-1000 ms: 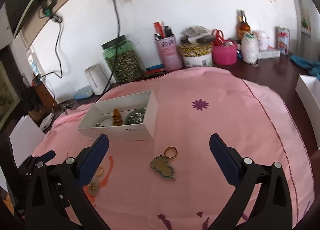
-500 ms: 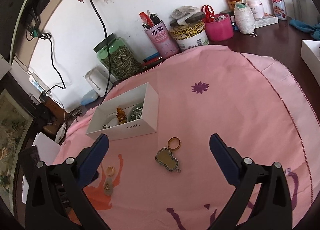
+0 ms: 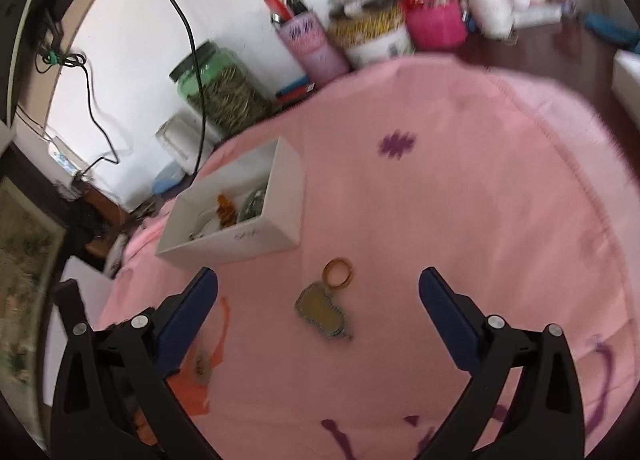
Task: Organize jewelry
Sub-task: 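Grasp the small beige ring with the left gripper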
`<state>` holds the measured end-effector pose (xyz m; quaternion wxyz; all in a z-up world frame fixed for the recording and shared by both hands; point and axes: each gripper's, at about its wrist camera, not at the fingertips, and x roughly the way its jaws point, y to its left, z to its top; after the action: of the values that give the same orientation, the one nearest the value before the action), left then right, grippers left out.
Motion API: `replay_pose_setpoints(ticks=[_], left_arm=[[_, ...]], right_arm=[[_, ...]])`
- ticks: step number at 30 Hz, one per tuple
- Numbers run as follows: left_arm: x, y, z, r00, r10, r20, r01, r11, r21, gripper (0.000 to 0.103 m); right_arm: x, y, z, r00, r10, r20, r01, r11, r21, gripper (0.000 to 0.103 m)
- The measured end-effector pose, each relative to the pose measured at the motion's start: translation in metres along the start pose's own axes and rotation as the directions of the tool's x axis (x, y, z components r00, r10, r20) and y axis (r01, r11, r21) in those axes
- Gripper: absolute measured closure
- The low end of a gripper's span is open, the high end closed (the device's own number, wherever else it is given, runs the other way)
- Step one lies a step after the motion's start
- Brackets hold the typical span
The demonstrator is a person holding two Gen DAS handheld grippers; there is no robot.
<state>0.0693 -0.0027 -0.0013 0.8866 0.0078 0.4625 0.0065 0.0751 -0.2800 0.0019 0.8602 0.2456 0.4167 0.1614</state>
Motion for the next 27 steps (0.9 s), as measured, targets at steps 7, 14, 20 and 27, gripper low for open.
replay_pose_setpoints(ticks=[7,14,20,27], left_arm=[[-0.011,0.011,-0.002,0.999,-0.039,0.017,0.040,0.999,-0.022,0.006],[-0.029,0.008,-0.001,0.993,0.037,0.114,-0.038,0.999,0.006,0.006],[-0.030,0.006,0.001,0.994,0.004,0.114,-0.006,1.000,0.019,0.006],[-0.023,0.009,0.003,0.981,-0.185,0.059,0.186,0.983,-0.010,0.043]], right_arm=[[0.022,0.002,-0.004,0.988,0.111,-0.112,-0.111,0.994,0.002,0.006],[0.025,0.020,-0.010,0.918,0.339,-0.207,-0.343,0.939,0.018,0.007],[0.005,0.016,-0.003,0.981,0.179,-0.079,-0.183,0.982,-0.038,0.014],[0.009,0.029,-0.008,0.991,0.108,-0.081,-0.117,0.986,-0.120,0.016]])
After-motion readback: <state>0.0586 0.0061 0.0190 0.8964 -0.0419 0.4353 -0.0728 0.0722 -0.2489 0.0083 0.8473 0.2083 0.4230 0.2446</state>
